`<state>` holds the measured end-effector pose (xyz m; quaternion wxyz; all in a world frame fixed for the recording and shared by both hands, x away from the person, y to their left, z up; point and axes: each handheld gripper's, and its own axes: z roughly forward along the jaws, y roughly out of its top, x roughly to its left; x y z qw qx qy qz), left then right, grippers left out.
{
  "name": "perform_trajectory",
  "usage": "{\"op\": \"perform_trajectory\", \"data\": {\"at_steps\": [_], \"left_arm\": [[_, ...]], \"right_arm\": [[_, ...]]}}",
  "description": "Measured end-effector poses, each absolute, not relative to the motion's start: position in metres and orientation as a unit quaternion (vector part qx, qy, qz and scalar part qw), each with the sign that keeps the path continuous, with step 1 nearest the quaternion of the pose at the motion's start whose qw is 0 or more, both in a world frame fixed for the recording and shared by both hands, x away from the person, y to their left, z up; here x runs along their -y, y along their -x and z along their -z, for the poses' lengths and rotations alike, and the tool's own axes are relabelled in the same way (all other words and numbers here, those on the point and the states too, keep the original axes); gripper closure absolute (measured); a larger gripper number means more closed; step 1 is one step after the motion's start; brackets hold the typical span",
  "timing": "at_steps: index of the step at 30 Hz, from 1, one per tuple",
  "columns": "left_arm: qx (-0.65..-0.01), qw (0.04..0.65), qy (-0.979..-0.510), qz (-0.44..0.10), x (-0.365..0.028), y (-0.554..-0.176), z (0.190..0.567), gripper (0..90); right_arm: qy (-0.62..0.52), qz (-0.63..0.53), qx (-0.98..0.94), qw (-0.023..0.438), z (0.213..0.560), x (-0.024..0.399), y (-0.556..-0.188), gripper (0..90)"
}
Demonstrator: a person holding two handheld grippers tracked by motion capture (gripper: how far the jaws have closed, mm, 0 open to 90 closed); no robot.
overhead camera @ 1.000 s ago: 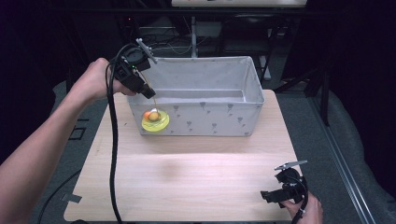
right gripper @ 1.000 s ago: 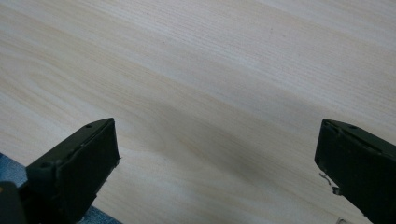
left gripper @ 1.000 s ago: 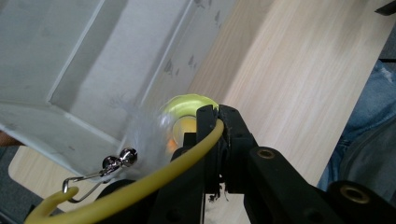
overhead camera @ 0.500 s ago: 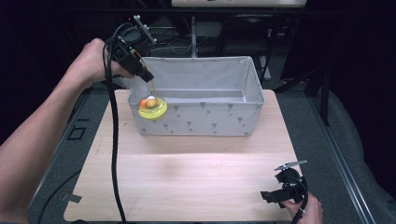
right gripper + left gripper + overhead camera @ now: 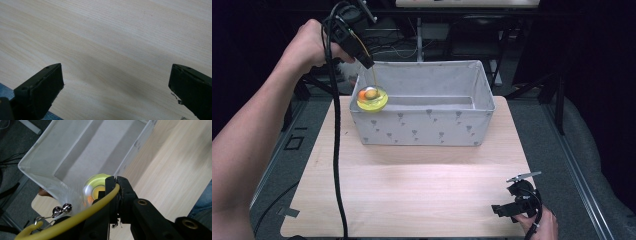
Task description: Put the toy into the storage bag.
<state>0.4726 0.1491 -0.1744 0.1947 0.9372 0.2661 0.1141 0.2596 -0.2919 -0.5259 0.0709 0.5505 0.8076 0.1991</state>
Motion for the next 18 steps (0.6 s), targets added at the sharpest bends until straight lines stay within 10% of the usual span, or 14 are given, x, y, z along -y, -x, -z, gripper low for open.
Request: {"op": "perform_trajectory", "data": {"at_steps": [18], "left_arm": [[-0.286,0.196,-0.930,-0.122,-0.140,-0.506,0.171,88.0]], "right_arm": [[-0.553,-0.209,-0.804,0.069,0.526,0.291,-0.259,0.0]]}}
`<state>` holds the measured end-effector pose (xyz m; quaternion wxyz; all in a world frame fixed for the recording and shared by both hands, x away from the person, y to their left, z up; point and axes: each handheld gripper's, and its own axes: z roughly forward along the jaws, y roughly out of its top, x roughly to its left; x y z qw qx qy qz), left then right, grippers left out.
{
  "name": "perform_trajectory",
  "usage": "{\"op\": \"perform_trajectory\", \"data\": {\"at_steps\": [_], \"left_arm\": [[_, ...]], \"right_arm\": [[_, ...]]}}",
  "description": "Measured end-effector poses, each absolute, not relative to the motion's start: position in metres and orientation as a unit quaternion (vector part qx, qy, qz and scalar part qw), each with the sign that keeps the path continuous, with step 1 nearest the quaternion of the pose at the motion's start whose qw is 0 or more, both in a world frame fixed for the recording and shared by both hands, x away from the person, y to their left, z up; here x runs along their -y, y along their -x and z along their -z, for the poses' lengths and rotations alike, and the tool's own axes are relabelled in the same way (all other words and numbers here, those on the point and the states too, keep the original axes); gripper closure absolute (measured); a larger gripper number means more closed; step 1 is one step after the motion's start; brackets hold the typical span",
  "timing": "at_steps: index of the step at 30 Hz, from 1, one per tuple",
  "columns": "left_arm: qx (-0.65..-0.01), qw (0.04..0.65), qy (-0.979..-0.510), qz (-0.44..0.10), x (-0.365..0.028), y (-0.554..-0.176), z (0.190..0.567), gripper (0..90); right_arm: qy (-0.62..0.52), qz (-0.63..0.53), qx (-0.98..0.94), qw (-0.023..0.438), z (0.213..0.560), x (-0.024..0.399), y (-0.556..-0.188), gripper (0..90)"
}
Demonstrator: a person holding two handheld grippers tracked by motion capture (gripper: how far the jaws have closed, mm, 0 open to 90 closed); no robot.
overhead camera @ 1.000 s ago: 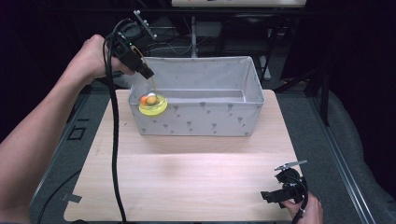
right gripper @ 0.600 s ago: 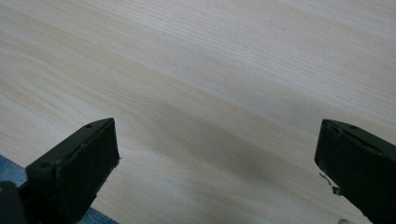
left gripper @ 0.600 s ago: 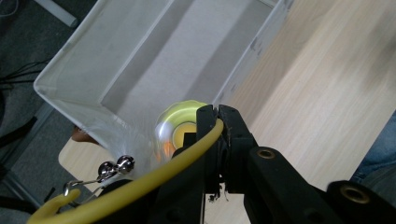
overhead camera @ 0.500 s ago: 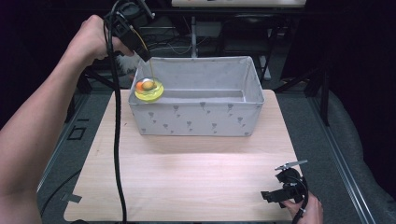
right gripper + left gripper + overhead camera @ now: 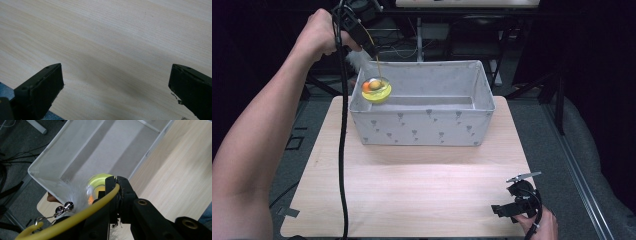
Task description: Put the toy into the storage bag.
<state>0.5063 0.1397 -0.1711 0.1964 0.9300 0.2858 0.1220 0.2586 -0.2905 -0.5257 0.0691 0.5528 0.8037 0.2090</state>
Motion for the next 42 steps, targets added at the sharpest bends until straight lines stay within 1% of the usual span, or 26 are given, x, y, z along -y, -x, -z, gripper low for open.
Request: {"op": "perform_trajectory", "data": {"at_steps": [8,15,17,19,28,42], "left_arm": [[-0.309,0.204,-0.922,-0.113,-0.141,-0.525,0.180,88.0],[-0.316,0.217,-0.915,-0.122,-0.142,-0.537,0.200,88.1],[-0.319,0.222,-0.914,-0.116,-0.143,-0.541,0.208,88.0],[-0.323,0.223,-0.912,-0.119,-0.143,-0.542,0.211,88.0],[-0.325,0.220,-0.914,-0.102,-0.144,-0.550,0.236,88.0],[-0.330,0.218,-0.915,-0.080,-0.148,-0.553,0.261,88.0]], "right_arm": [[-0.552,-0.210,-0.804,0.070,0.524,0.290,-0.258,0.0],[-0.549,-0.209,-0.806,0.067,0.525,0.290,-0.259,0.0],[-0.549,-0.209,-0.807,0.067,0.525,0.290,-0.259,0.0],[-0.549,-0.210,-0.806,0.067,0.525,0.290,-0.259,0.0],[-0.547,-0.204,-0.809,0.068,0.524,0.290,-0.259,0.0],[-0.549,-0.212,-0.806,0.066,0.525,0.289,-0.259,0.0]]}}
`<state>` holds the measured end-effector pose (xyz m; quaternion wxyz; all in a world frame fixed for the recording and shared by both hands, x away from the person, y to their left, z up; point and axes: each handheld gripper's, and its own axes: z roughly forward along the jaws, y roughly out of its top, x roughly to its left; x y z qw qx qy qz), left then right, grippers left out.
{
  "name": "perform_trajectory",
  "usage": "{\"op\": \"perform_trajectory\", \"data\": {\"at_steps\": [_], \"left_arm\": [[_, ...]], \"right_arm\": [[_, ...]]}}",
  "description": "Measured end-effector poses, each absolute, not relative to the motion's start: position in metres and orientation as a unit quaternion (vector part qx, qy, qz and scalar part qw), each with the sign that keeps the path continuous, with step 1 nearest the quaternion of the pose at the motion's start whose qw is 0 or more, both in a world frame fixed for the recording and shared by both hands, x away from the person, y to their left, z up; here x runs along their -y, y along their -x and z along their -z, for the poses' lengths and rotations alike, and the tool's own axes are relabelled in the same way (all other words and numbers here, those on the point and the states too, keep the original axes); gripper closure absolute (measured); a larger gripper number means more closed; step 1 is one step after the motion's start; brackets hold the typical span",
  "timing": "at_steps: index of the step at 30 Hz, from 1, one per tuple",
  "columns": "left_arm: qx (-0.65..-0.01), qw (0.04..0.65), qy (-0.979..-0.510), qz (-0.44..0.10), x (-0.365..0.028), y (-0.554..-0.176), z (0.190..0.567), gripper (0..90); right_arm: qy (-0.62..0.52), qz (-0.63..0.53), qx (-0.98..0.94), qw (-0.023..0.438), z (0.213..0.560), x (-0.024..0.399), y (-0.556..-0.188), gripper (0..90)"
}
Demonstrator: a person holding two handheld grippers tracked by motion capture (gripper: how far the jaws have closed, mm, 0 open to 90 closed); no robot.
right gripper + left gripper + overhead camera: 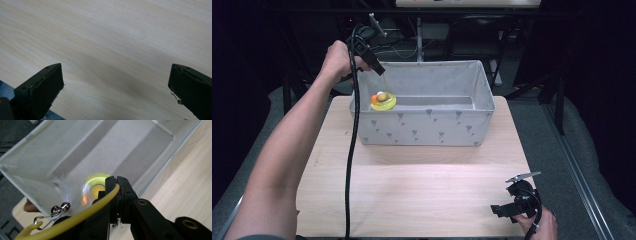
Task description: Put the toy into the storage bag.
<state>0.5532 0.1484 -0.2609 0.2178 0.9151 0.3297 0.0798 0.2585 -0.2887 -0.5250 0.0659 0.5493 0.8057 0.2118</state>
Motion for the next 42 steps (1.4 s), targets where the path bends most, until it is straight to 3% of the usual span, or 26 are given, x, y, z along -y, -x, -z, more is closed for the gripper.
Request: {"op": "perform_trajectory", "data": {"at_steps": [42], "left_arm": [[-0.341,0.154,-0.927,-0.034,-0.173,-0.552,0.326,88.0]], "right_arm": [[-0.544,-0.195,-0.814,0.062,0.526,0.288,-0.259,0.0]]}}
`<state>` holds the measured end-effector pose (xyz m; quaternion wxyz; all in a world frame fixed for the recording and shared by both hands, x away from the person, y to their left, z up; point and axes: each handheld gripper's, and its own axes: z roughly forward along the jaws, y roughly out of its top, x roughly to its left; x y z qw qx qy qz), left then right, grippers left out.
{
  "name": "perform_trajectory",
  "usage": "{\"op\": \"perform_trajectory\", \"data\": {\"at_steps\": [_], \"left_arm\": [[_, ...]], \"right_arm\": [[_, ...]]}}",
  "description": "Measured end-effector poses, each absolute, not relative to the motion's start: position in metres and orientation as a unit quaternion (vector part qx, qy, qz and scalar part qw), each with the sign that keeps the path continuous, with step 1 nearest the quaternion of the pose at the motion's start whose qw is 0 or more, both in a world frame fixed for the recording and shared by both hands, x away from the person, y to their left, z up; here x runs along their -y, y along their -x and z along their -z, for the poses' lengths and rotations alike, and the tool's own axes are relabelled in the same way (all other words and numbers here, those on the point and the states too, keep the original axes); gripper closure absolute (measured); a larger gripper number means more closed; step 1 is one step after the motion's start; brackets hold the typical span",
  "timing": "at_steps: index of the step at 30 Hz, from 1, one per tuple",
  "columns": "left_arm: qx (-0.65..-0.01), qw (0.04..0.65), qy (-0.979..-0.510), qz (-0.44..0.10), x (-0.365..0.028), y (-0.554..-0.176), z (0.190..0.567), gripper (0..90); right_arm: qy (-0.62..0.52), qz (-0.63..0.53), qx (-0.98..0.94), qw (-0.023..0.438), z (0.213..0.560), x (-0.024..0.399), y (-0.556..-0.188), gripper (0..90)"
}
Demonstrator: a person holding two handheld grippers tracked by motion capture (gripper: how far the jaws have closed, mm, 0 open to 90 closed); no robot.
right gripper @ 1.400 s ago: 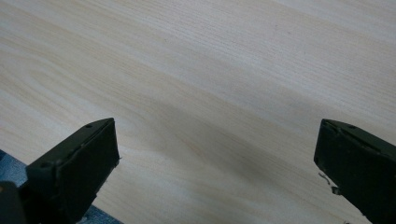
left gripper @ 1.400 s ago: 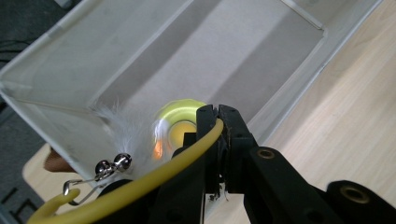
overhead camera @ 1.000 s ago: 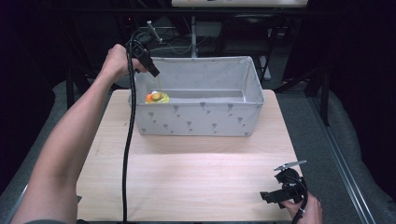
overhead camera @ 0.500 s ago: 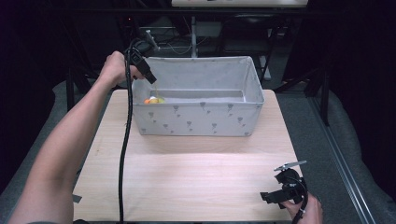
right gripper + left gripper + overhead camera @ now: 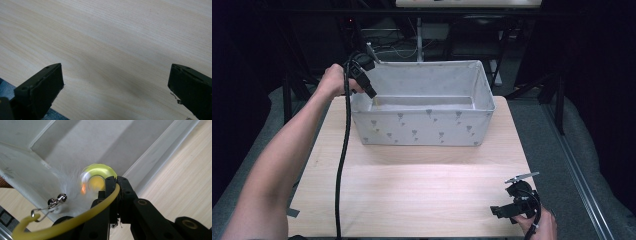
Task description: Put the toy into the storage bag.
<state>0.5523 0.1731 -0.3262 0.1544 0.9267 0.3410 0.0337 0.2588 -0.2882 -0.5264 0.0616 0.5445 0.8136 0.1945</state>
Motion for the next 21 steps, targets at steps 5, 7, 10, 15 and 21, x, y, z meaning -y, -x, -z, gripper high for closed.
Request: {"op": "perform_trajectory", "data": {"at_steps": [5,7,10,15,21], "left_arm": [[-0.342,0.152,-0.926,-0.033,-0.176,-0.551,0.331,88.0],[-0.343,0.147,-0.927,-0.030,-0.177,-0.550,0.335,88.0],[-0.346,0.137,-0.928,-0.024,-0.179,-0.550,0.345,87.9],[-0.351,0.122,-0.928,-0.022,-0.180,-0.549,0.355,87.9],[-0.360,0.106,-0.927,-0.020,-0.182,-0.551,0.367,87.9]], "right_arm": [[-0.550,-0.202,-0.808,0.056,0.528,0.288,-0.259,0.0],[-0.548,-0.193,-0.812,0.059,0.528,0.288,-0.259,0.0],[-0.544,-0.193,-0.814,0.058,0.528,0.288,-0.259,0.0],[-0.547,-0.189,-0.813,0.055,0.529,0.288,-0.259,0.0],[-0.545,-0.191,-0.815,0.055,0.529,0.288,-0.259,0.0]]}}
